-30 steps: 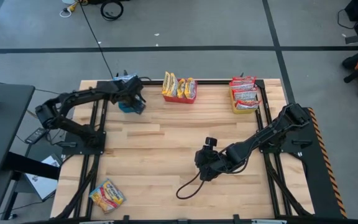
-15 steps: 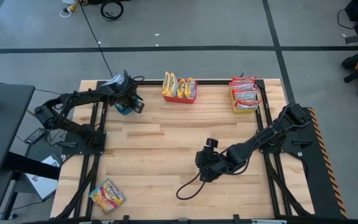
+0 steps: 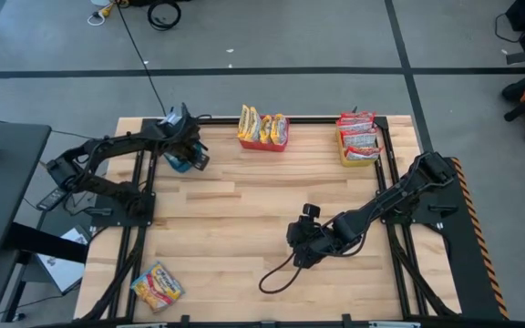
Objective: Sort Maruchan noodles
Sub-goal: Put the right blue noodle pack into the blue bin
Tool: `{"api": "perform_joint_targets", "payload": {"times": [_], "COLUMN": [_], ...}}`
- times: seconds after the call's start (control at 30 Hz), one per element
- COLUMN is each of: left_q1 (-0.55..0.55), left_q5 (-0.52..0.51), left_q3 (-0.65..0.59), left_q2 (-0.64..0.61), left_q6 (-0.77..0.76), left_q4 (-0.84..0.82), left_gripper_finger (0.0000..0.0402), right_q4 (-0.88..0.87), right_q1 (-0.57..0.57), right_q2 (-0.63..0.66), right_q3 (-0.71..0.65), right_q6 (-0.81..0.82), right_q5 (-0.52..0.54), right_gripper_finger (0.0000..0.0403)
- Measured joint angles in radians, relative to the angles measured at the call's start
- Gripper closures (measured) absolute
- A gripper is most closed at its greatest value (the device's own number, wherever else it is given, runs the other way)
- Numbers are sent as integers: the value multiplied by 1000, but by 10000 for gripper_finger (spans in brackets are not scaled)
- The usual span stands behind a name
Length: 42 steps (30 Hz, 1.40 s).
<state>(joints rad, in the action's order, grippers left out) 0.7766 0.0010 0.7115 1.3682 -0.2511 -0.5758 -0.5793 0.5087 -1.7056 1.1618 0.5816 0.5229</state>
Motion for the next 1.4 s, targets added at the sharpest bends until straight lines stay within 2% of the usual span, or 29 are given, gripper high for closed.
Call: {"api": "perform_joint_targets", "payload": {"times": [0.33, 0.4, 0.53, 0.73, 0.87, 0.93, 1.03, 1.13, 1.27, 1.4], "left_q1": [-38, -50, -62, -62, -62, -58, -53, -53, -64, -62], "left_q5": [6, 11, 5, -37, -229, -267, -262, -206, -124, -104], "left_q3": [-1, -1, -1, 0, 1, 0, 0, 0, 0, 0], "left_q2": [-35, -63, -139, -268, -304, -293, -257, -221, -185, -183], "left_q6": [126, 116, 0, -171, -346, -404, -491, -589, -639, -655], "left_q4": [-167, -214, -266, -260, -198, -195, -191, -165, -167, -212], "left_gripper_finger": [277, 261, 246, 244, 244, 248, 259, 273, 291, 310], "right_q4": [0, 0, 0, 0, 3, 9, 28, 42, 59, 63], "right_q1": [0, 0, 0, -2, -17, -32, -53, -74, -102, -113], "right_q2": [0, 0, 0, 0, 0, 0, 0, 0, 0, 0], "right_q3": [0, 0, 0, 0, 0, 0, 0, 0, 0, 0], "right_q6": [2, 2, 2, -29, -68, -80, -99, -145, -167, -167], "right_q5": [-1, -1, -2, -3, 6, 7, 9, 9, 8, 7], "right_gripper_finger": [192, 192, 192, 192, 192, 192, 192, 192, 192, 192]}}
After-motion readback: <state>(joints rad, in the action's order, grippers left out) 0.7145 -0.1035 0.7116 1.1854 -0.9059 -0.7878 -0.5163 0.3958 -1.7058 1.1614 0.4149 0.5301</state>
